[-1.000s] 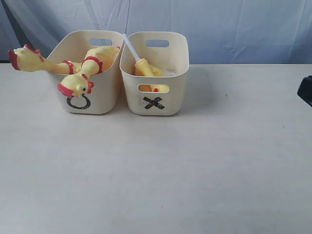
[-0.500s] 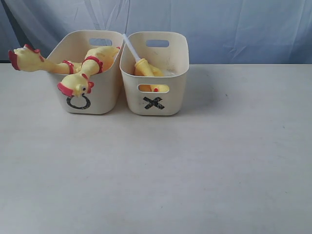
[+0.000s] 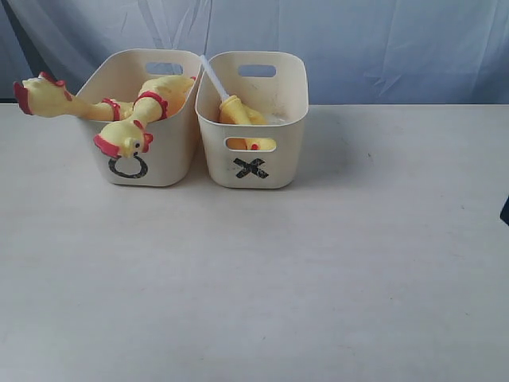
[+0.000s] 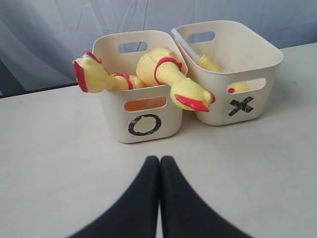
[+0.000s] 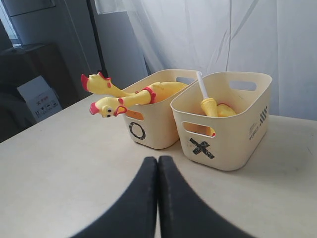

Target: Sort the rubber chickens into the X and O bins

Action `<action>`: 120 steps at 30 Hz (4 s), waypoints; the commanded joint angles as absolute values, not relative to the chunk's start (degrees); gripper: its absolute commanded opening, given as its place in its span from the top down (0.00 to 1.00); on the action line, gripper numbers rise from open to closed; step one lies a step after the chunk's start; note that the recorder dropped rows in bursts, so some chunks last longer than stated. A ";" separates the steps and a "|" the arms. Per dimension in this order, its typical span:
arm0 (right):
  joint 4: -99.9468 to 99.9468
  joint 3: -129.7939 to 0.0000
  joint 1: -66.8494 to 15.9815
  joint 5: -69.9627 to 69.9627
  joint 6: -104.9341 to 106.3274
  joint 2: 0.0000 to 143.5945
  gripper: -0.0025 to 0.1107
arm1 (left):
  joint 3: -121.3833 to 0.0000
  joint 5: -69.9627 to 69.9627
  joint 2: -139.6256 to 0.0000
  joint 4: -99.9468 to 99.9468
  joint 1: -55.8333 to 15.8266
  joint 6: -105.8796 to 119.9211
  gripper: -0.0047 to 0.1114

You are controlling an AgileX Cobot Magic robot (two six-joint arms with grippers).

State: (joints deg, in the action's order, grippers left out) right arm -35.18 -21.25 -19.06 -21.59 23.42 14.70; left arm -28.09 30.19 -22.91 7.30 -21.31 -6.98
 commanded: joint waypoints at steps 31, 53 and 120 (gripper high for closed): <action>-35.32 -20.79 0.00 -21.19 23.36 0.62 0.99 | -27.85 30.41 -0.79 7.75 0.43 -6.90 0.96; -35.17 -20.79 0.00 -21.09 23.24 0.00 0.99 | -27.85 30.41 0.00 7.54 1.06 -6.90 0.96; -12.09 0.00 0.00 -17.45 23.09 0.00 0.99 | 0.00 13.32 0.00 0.99 1.06 -6.90 0.96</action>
